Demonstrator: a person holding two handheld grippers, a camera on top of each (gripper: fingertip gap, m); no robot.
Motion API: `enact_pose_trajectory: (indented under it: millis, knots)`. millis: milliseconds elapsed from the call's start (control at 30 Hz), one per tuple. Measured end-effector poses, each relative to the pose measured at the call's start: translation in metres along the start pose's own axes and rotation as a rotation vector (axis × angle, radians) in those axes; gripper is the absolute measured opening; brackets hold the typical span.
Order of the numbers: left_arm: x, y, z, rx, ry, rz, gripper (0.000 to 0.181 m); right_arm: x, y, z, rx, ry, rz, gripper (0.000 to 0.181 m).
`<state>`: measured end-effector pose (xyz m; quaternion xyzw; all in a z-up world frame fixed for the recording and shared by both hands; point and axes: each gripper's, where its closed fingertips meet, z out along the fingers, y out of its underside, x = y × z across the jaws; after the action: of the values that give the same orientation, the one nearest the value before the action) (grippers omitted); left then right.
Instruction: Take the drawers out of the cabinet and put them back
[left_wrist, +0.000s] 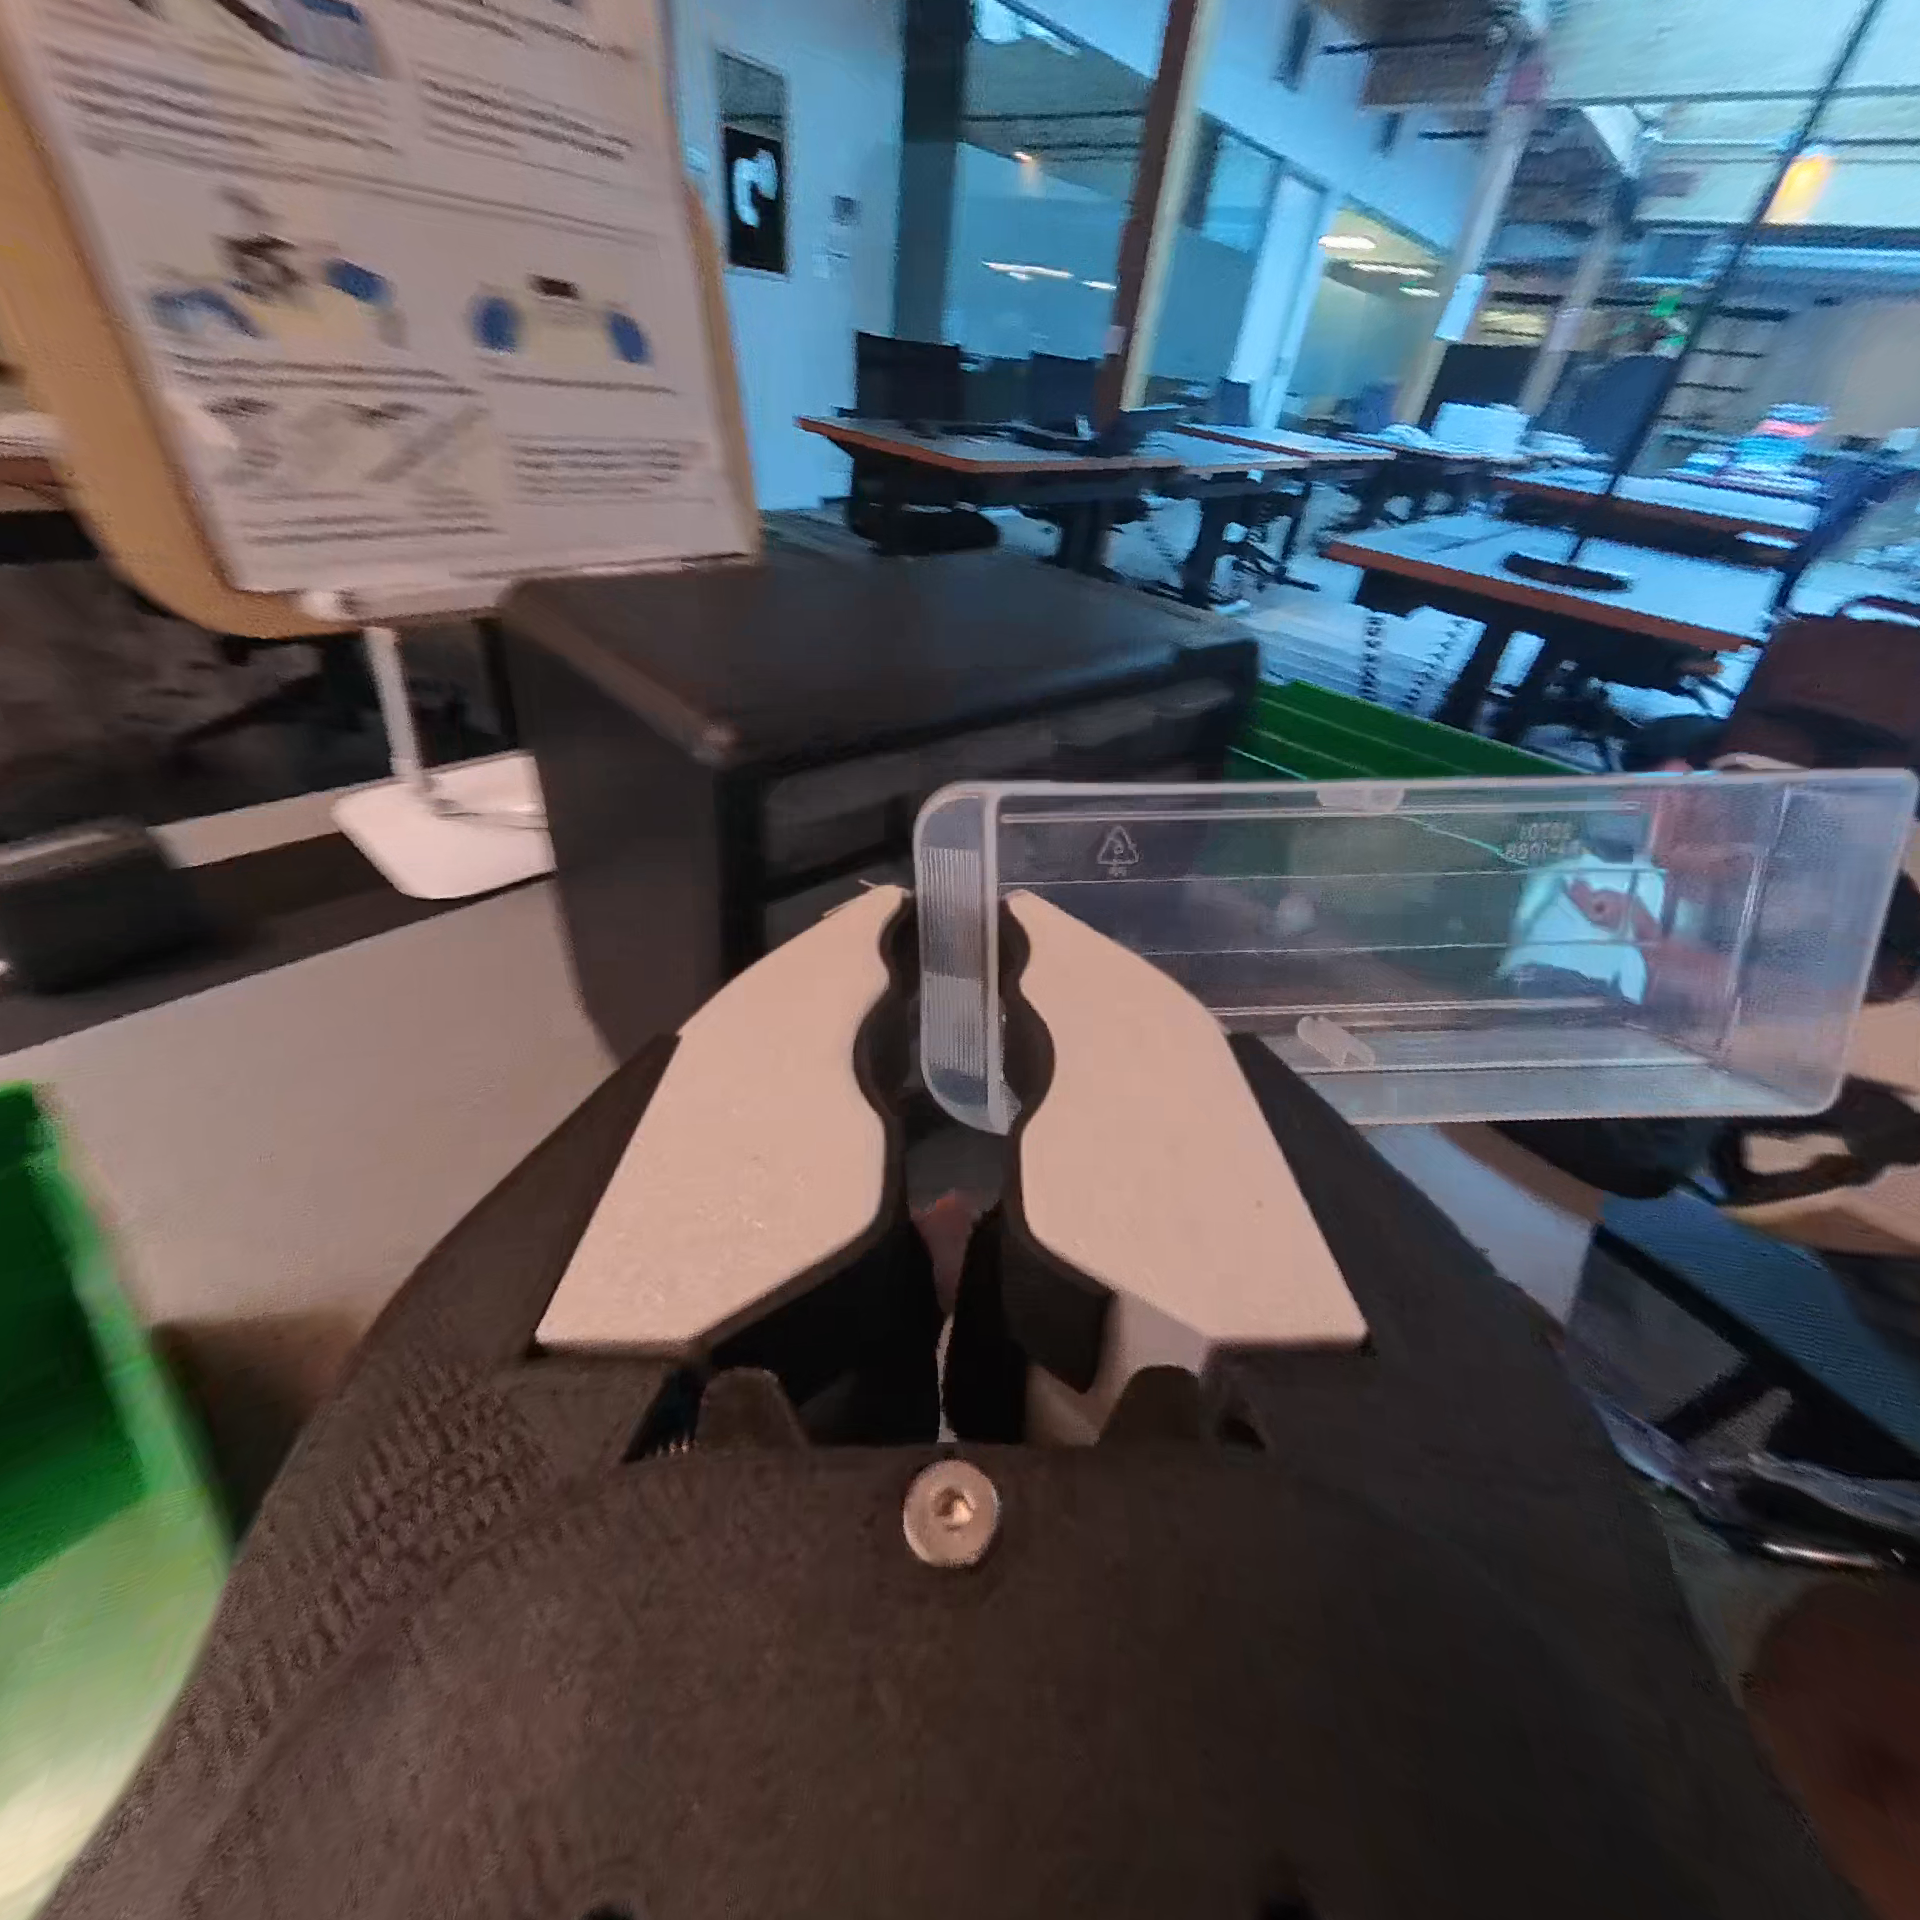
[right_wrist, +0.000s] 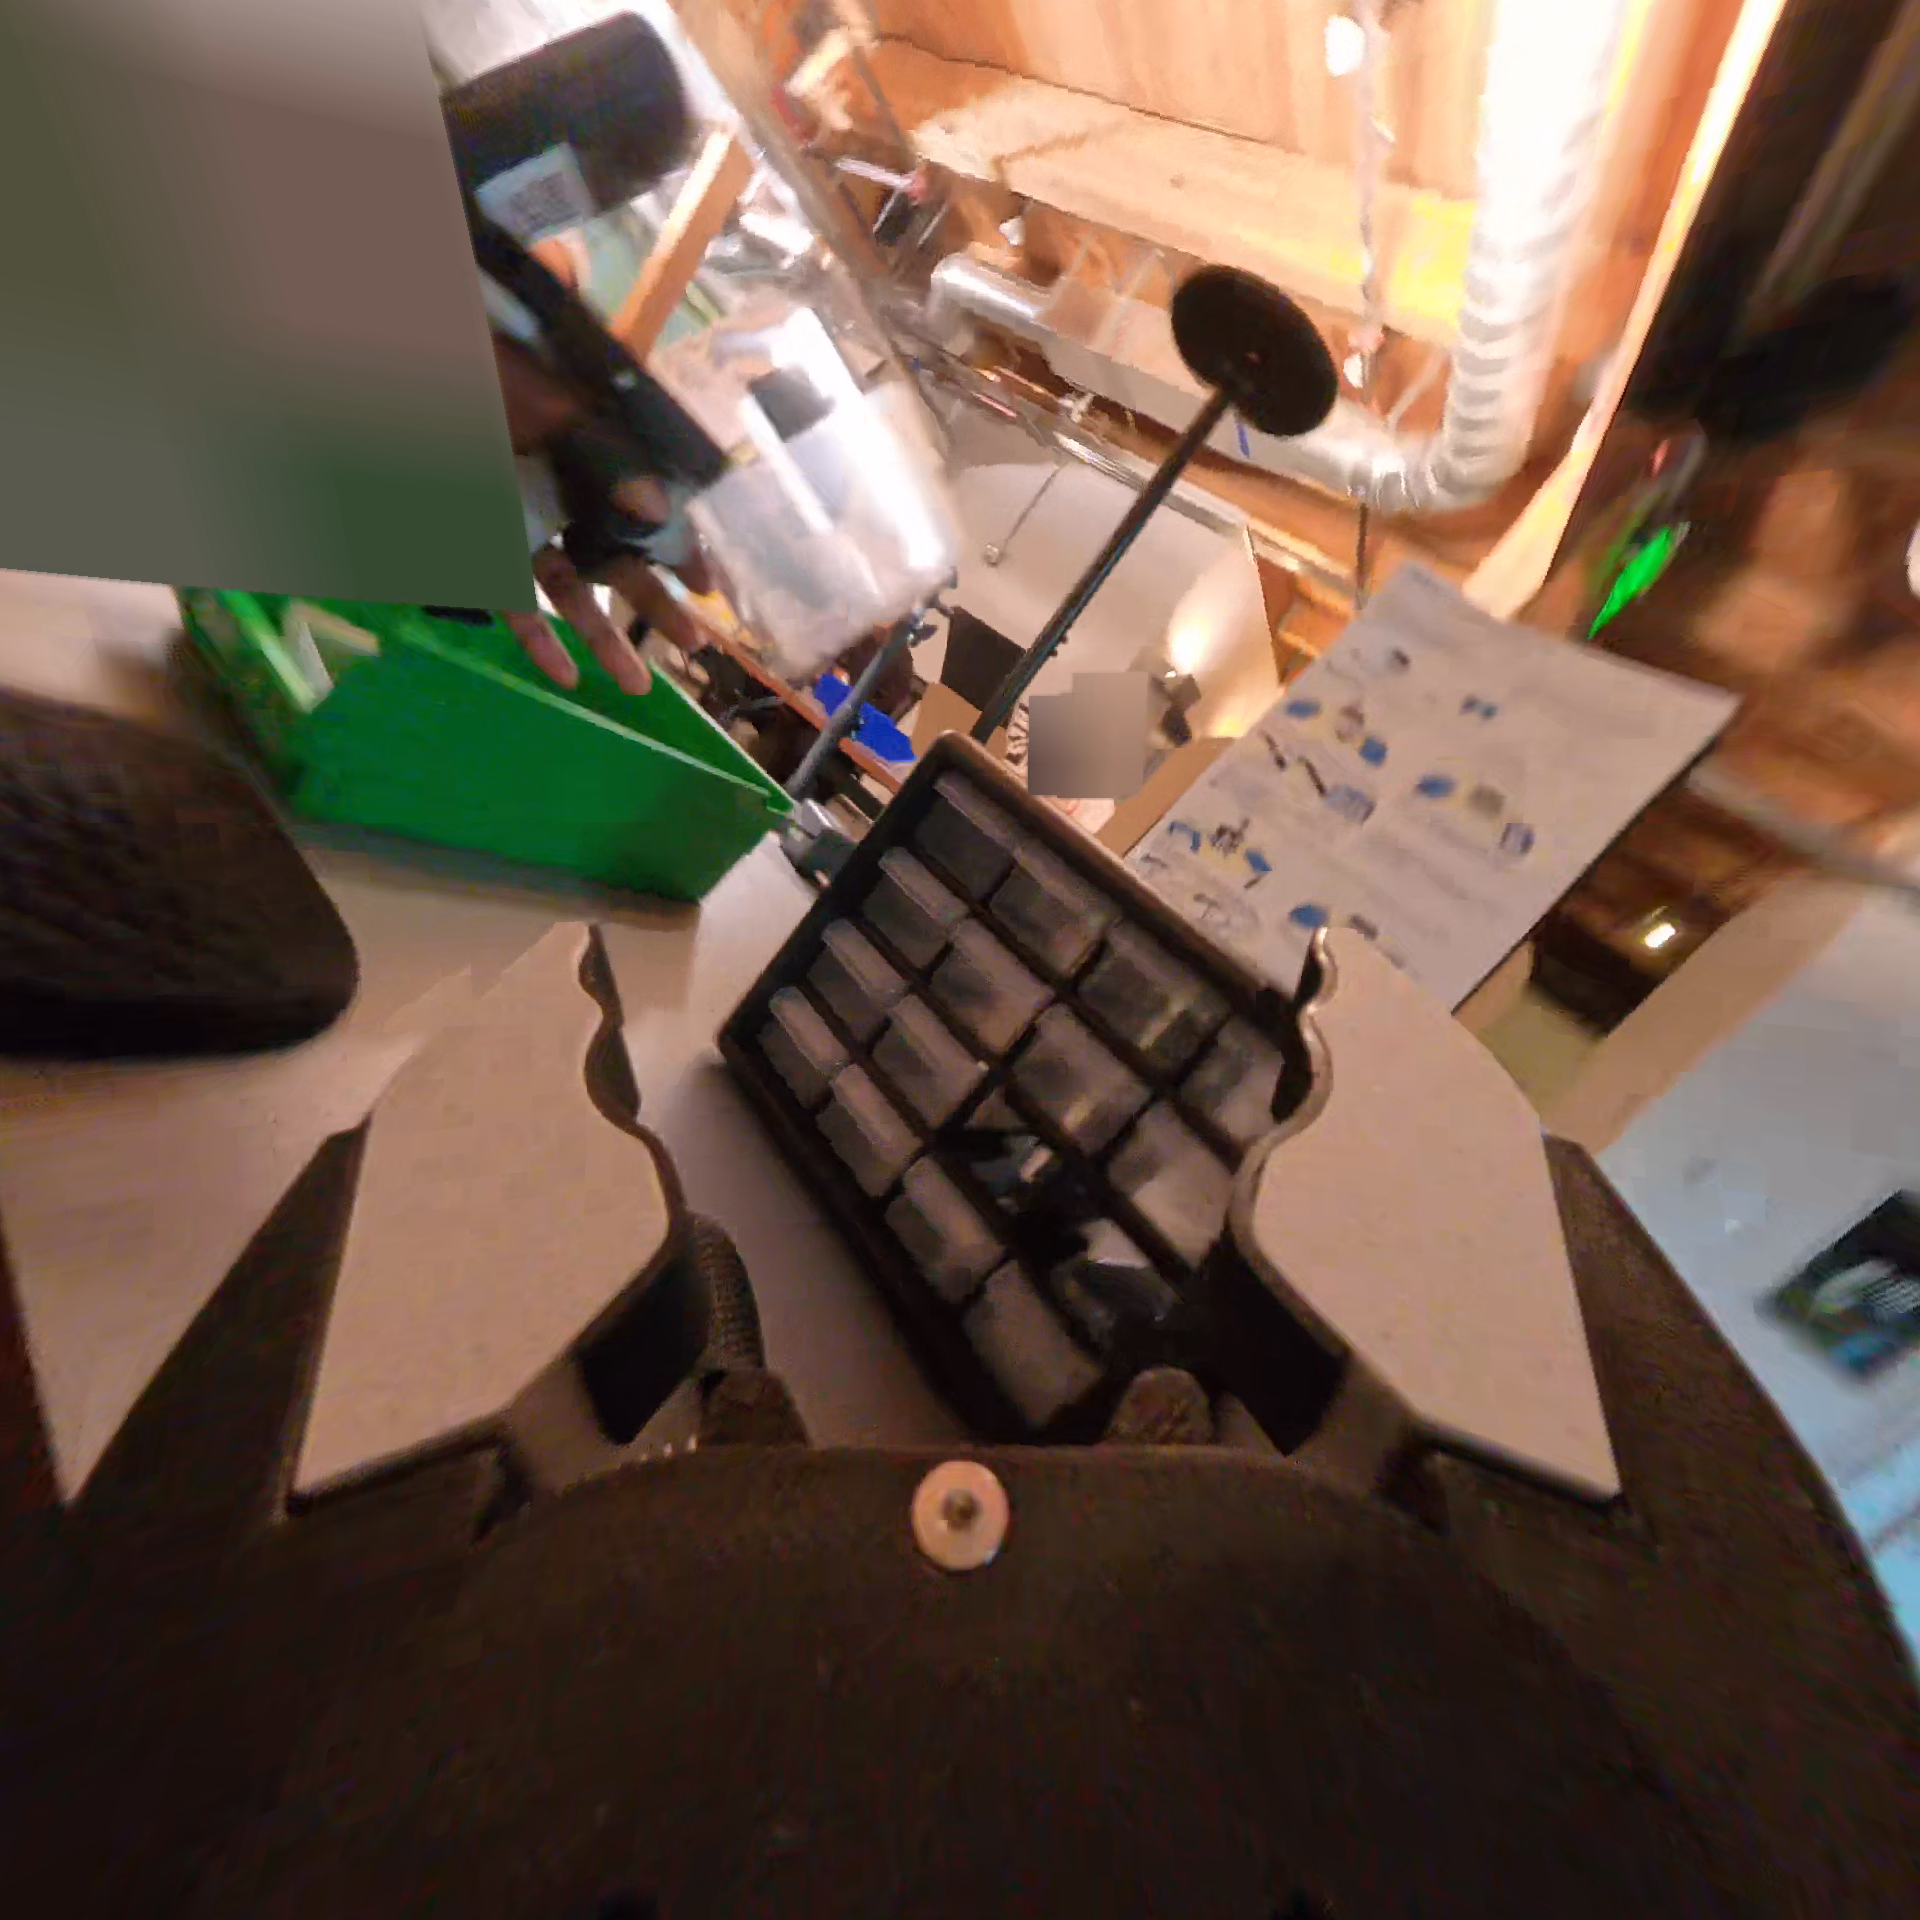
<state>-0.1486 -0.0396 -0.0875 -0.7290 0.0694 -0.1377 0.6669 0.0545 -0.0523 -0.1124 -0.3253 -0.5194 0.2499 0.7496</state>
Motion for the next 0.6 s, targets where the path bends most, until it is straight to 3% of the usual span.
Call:
enact_pose_trajectory:
  millis: [100,200,400,500,600]
  knots:
    - [0.037,0.021,0.028,-0.034,0.069,0.019,0.013,-0.015,-0.001,0.018,-0.038,-0.015,-0.267,0.116]
    - [0.065,0.038,0.044,-0.079,0.133,0.028,0.013,-0.014,-0.004,0.025,-0.035,0.005,-0.416,0.107]
    - [0.08,0.051,0.053,-0.125,0.145,0.066,0.013,-0.021,-0.005,0.021,-0.038,-0.027,-0.591,0.073]
    - [0.088,0.041,0.047,-0.053,0.18,0.075,0.014,-0.018,-0.012,0.017,-0.003,-0.024,-0.511,0.071]
    - [0.112,0.012,0.028,0.167,0.323,0.086,0.025,-0.002,-0.031,0.009,0.114,-0.026,-0.22,0.071]
